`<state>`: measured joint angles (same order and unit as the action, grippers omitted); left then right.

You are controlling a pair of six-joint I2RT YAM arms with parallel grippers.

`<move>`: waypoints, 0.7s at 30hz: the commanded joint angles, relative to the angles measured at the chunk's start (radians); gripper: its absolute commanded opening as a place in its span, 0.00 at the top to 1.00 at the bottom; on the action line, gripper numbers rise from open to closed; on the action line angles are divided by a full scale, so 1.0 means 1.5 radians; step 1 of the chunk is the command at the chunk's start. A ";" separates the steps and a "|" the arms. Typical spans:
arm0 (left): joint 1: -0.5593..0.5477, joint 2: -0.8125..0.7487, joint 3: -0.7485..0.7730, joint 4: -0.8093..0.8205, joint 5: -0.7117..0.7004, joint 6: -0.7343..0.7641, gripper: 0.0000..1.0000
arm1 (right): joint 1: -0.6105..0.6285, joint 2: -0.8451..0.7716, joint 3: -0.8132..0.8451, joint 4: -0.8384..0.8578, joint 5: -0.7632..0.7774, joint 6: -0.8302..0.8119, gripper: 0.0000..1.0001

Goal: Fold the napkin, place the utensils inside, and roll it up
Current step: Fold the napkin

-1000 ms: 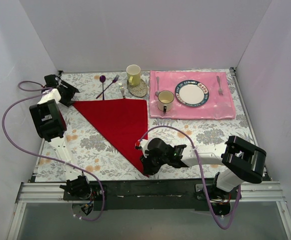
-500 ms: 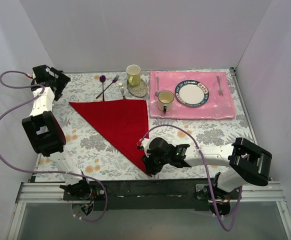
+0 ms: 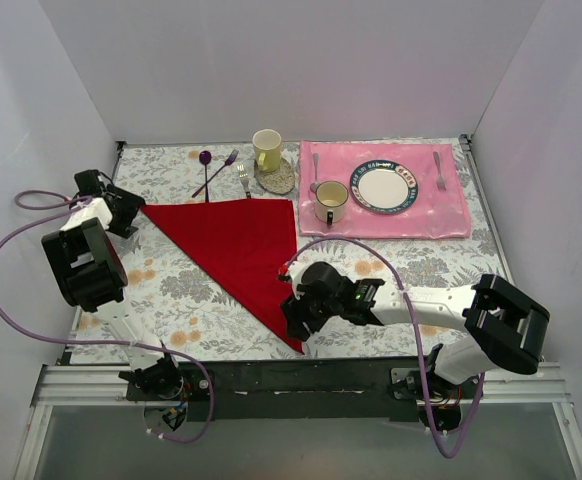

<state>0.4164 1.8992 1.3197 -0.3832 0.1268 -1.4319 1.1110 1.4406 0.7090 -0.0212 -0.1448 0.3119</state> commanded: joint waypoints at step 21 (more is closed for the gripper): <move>-0.002 0.069 -0.023 0.047 0.058 0.000 0.58 | 0.002 -0.026 -0.085 0.045 -0.085 0.073 0.55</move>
<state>0.4149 1.9682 1.2697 -0.2943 0.2066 -1.4528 1.1091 1.4174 0.5907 0.0246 -0.2615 0.4084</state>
